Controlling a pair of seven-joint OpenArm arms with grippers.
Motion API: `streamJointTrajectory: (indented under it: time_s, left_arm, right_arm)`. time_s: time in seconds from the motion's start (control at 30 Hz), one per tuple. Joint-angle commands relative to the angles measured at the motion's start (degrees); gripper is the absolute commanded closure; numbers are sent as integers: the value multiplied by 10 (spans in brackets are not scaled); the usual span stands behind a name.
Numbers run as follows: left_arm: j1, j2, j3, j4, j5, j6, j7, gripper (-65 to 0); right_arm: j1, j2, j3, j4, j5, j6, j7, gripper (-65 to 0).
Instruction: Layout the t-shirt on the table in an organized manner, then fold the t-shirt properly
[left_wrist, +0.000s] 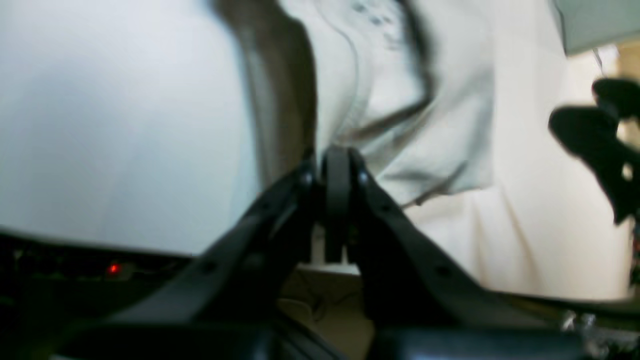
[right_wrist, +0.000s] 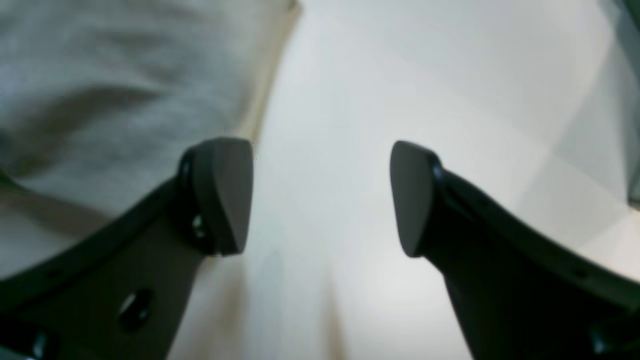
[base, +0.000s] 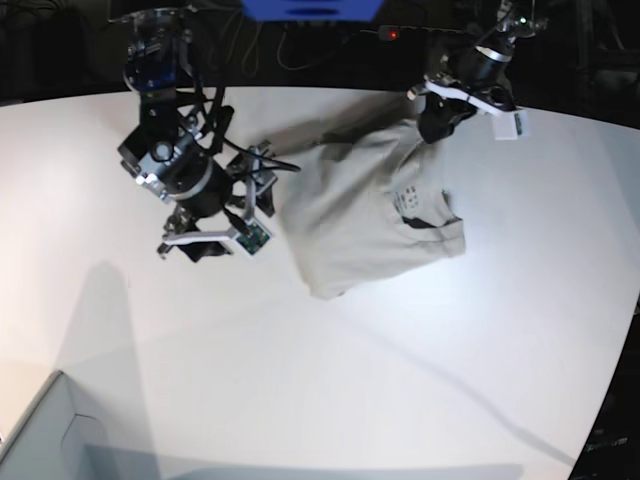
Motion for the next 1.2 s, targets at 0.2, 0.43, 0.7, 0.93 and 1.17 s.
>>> streamJointTrajectory:
  time_s: [0.2, 0.43, 0.7, 0.93, 1.17]
  left_arm:
    - [8, -5, -16, -37, -48, -10, -9, 0]
    - [-14, -5, -17, -110, -50, -11, -8, -88]
    - [10, -5, -18, -63, -51, -12, -8, -459]
    - [36, -5, -27, 33, -51, -12, -8, -486]
    - [-26, -3, -79, 17, -51, -9, -1, -486]
  right_arm:
    - [7, -3, -10, 7, 2, -1, 13, -434]
    - [7, -2, -10, 8, 2, -1, 13, -434]
    - [7, -1, -9, 10, 2, -1, 13, -434]
    - [7, -1, -7, 10, 2, -1, 13, -434]
    - [8, -1, -6, 9, 1, -1, 13, -434]
